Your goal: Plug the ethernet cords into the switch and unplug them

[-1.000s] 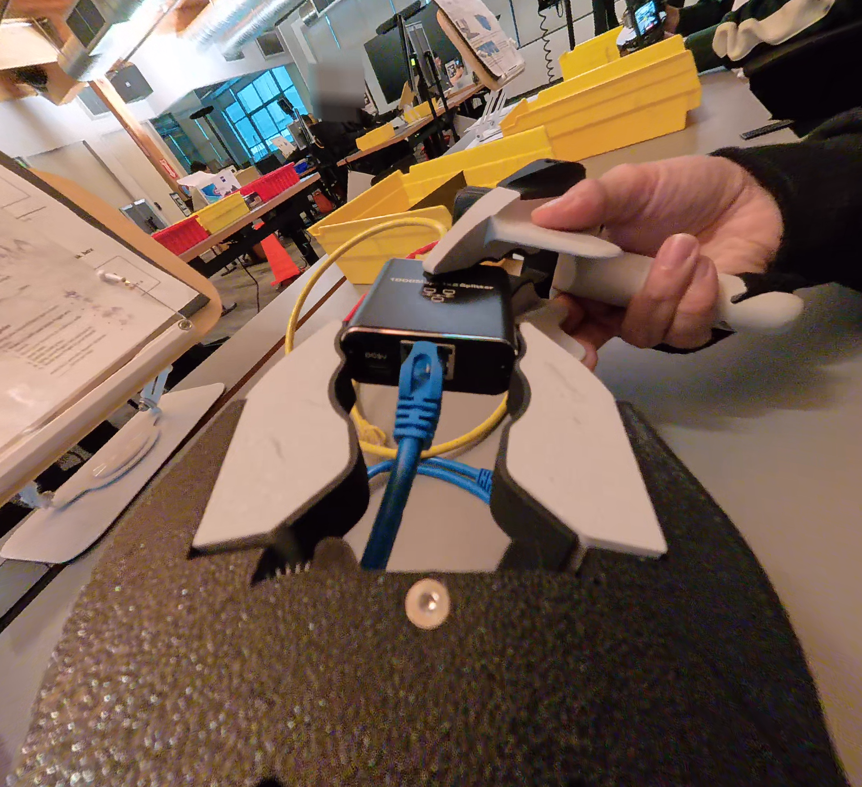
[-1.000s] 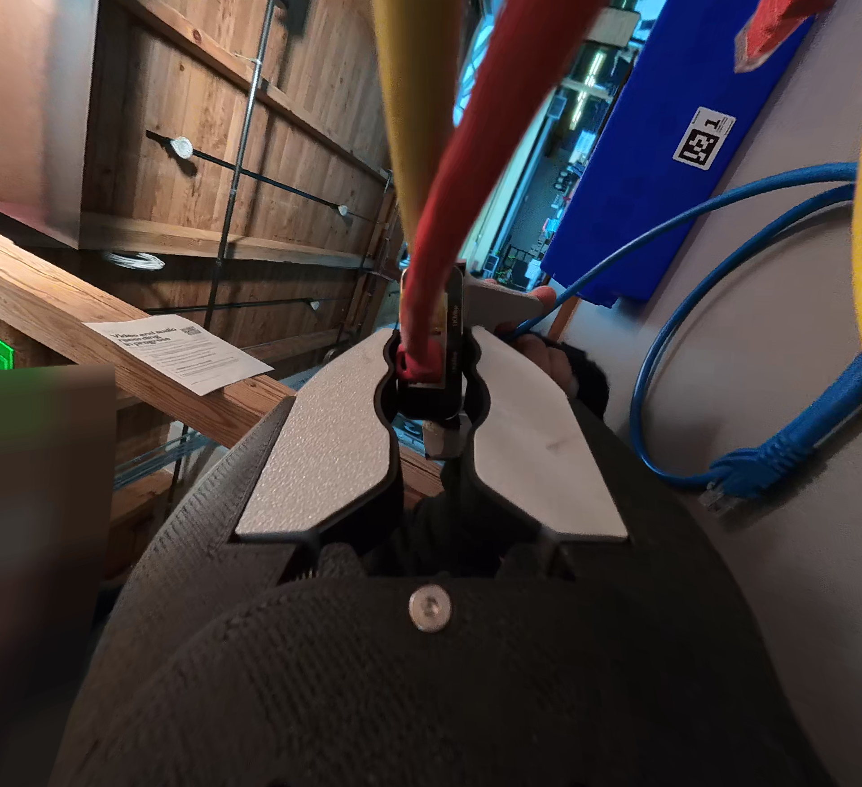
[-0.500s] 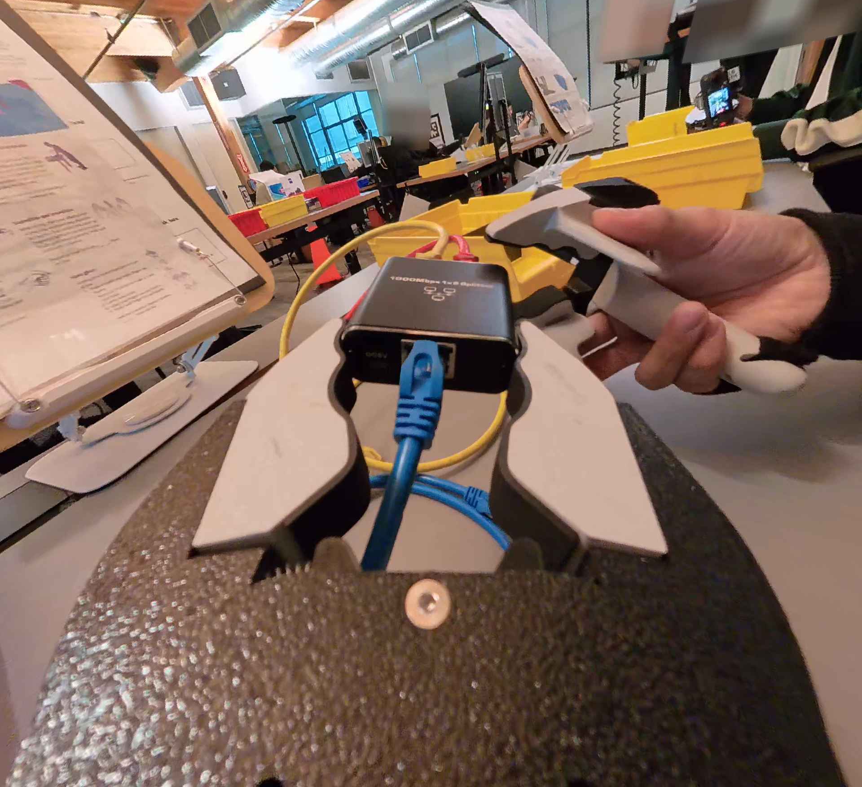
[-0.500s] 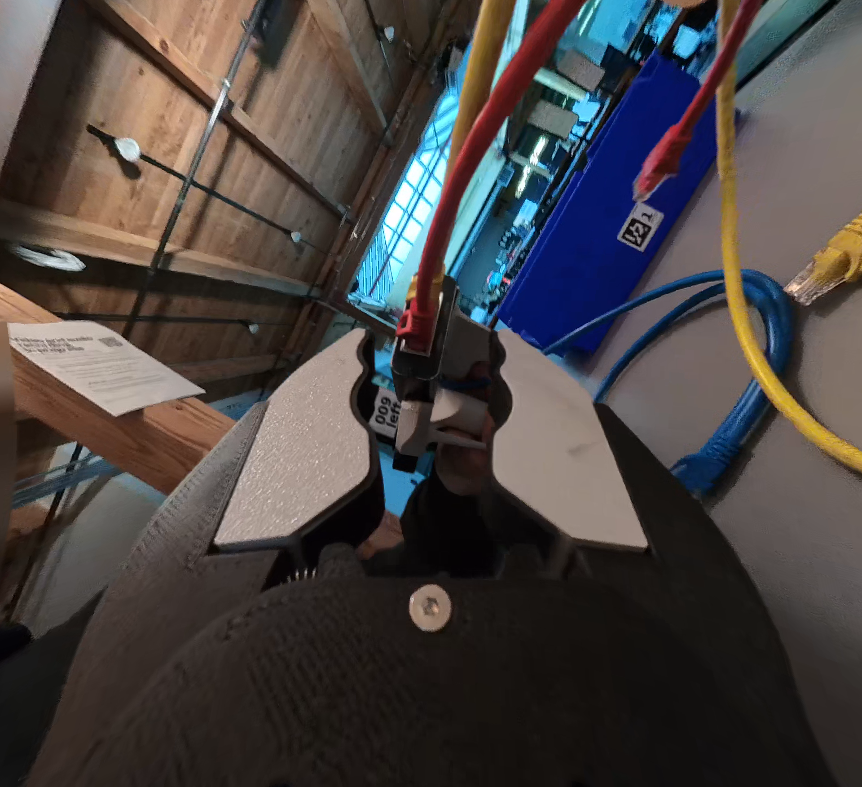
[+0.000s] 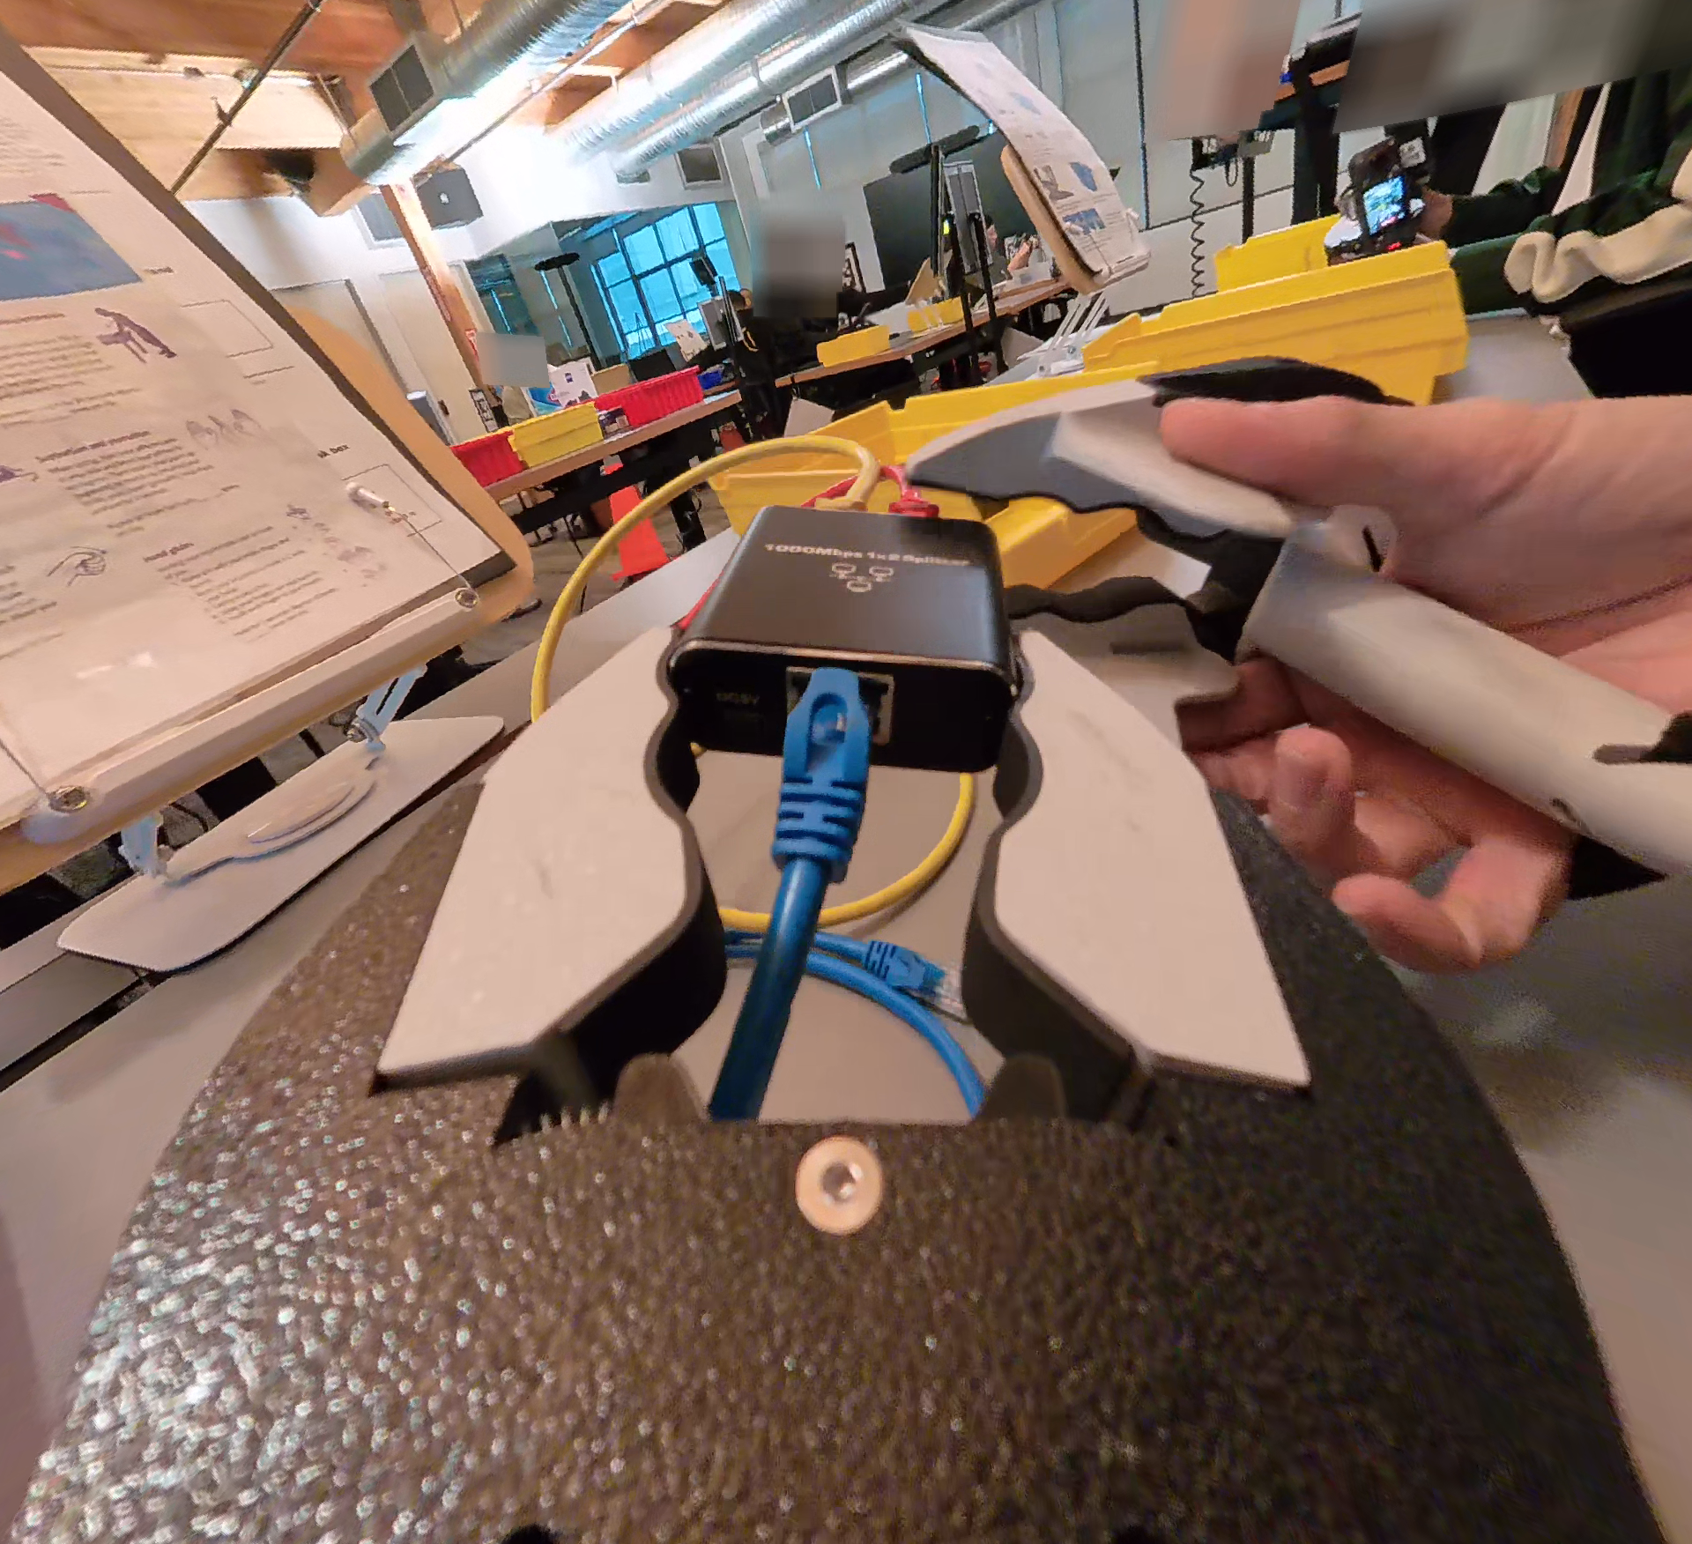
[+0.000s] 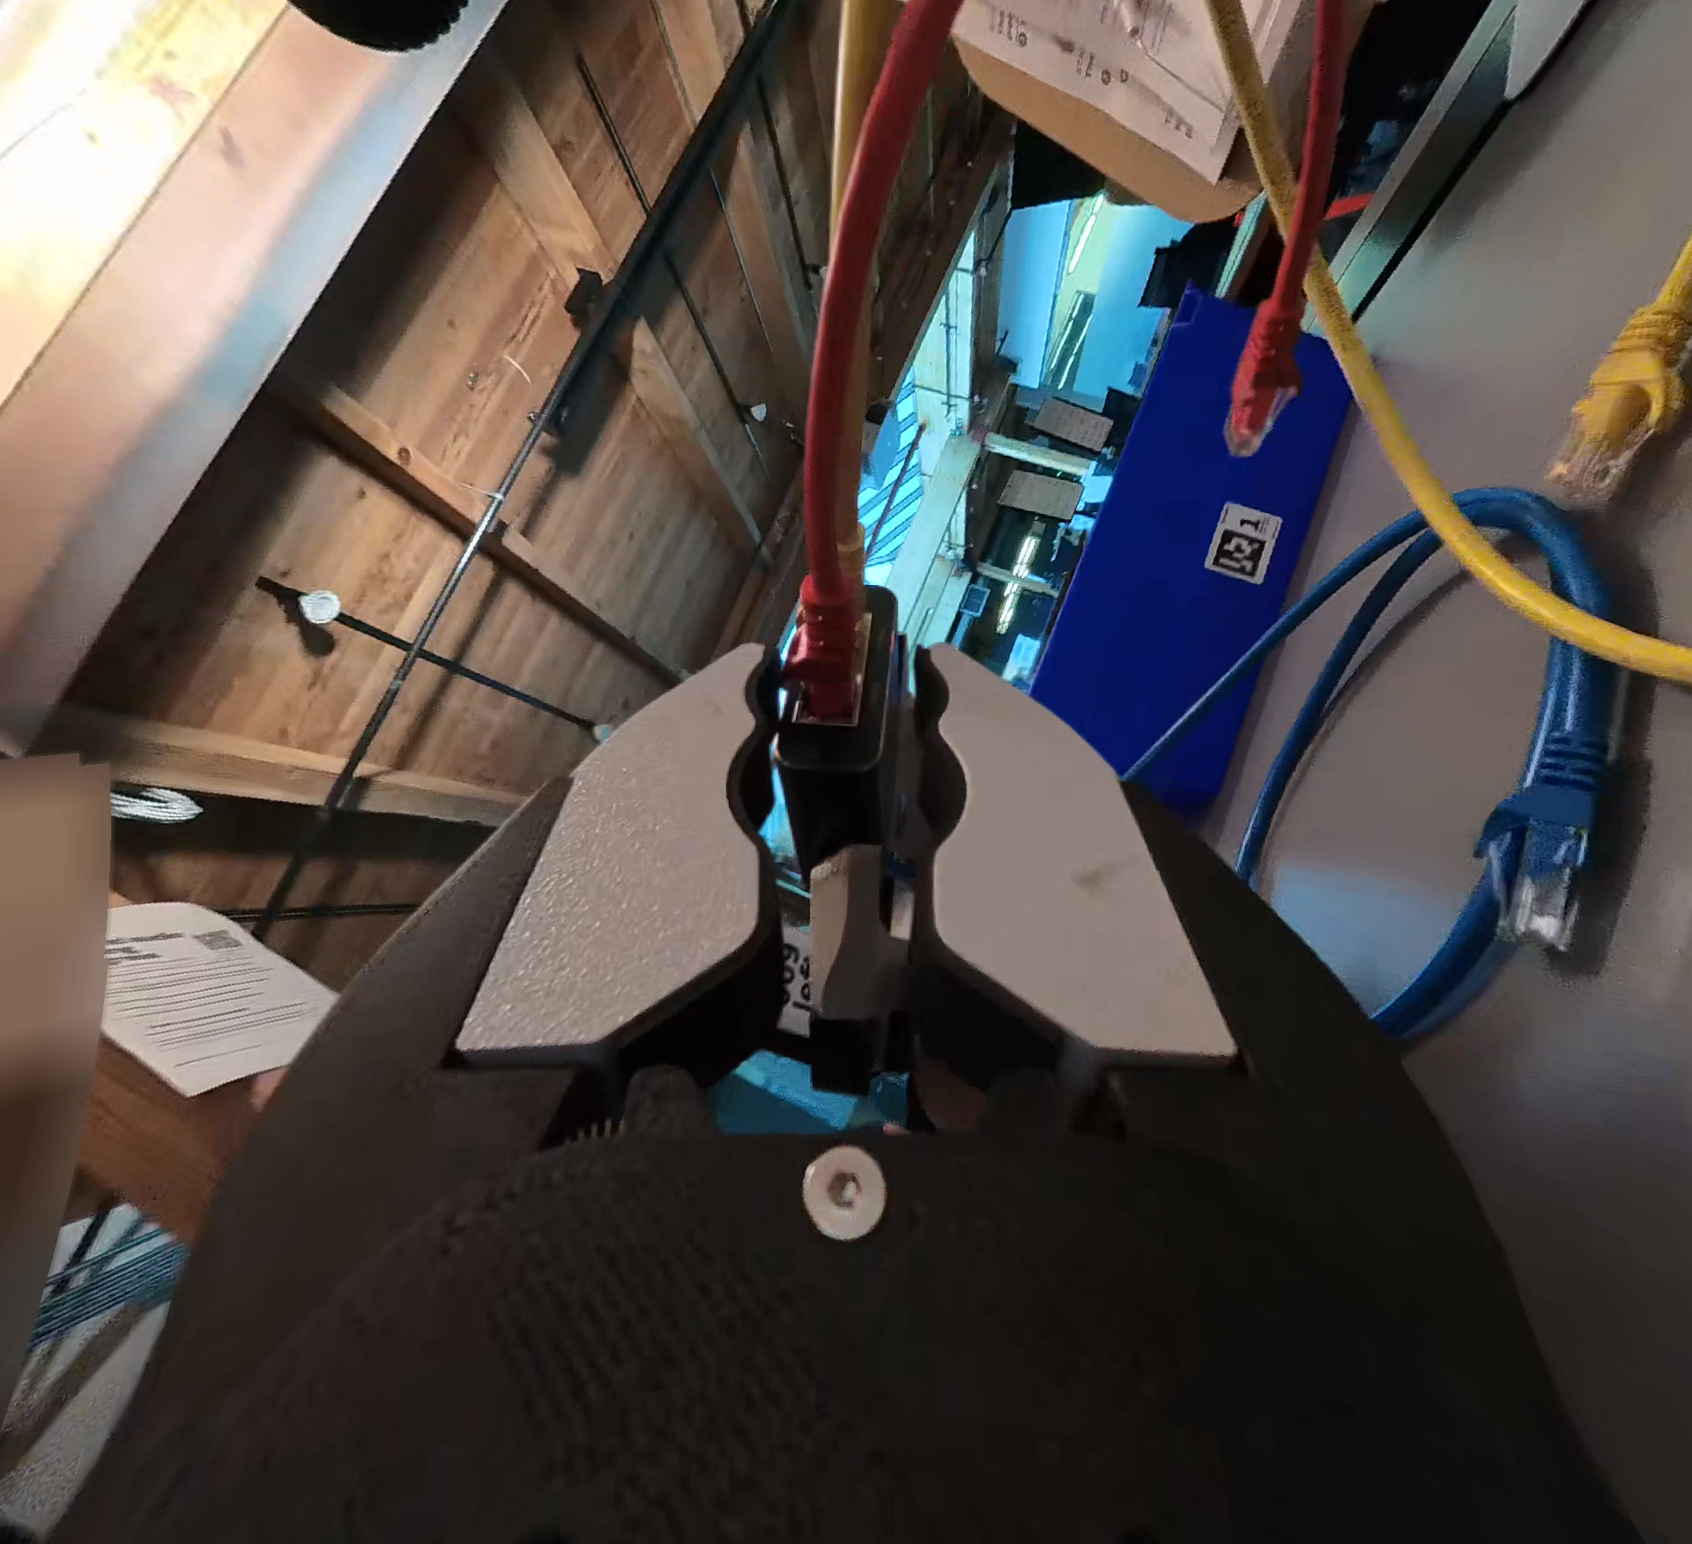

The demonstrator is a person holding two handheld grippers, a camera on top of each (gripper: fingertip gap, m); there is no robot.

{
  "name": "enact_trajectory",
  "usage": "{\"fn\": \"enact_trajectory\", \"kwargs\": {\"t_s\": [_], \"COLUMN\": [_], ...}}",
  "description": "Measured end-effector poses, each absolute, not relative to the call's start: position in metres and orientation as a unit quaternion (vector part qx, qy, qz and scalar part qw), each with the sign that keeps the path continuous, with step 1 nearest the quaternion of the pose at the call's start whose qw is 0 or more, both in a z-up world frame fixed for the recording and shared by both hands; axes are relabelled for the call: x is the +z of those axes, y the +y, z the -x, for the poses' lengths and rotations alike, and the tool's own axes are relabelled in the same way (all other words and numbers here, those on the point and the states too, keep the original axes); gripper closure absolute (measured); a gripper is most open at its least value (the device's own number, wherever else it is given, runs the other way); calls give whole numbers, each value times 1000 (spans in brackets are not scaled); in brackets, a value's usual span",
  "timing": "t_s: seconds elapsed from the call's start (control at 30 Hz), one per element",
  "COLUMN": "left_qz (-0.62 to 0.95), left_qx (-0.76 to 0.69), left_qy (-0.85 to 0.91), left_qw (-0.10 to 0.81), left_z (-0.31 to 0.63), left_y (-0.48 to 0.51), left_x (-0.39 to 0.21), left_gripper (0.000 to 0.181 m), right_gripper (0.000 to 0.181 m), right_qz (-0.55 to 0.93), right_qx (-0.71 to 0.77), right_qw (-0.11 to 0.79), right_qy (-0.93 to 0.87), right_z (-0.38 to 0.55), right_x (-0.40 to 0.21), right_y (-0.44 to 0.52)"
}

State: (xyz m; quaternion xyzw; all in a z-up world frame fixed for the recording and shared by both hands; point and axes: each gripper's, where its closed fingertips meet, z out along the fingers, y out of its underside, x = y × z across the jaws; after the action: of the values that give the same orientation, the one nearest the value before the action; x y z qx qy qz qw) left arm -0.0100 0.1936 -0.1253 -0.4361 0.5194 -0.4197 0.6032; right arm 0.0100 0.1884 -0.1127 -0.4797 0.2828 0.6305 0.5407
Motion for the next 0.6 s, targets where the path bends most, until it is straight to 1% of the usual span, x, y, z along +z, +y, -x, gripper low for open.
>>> {"fn": "enact_trajectory", "kwargs": {"t_s": [0.03,0.2,0.47,0.6], "left_qz": [433,428,421,421], "left_qx": [-423,-419,-409,-409], "left_qy": [517,514,510,512], "left_qw": [605,614,629,627], "left_z": [11,13,13,14], "left_y": [191,190,189,190], "left_x": [-124,-122,-120,-123], "left_gripper": [118,118,118,118], "right_gripper": [152,168,169,169], "right_qz": [480,462,504,501], "right_qx": [623,621,569,562], "right_qw": [547,557,572,571], "right_qy": [287,301,308,328], "right_z": [-9,-7,-6,-7], "right_x": [-112,-105,-107,-112], "right_y": [189,187,184,184]}}
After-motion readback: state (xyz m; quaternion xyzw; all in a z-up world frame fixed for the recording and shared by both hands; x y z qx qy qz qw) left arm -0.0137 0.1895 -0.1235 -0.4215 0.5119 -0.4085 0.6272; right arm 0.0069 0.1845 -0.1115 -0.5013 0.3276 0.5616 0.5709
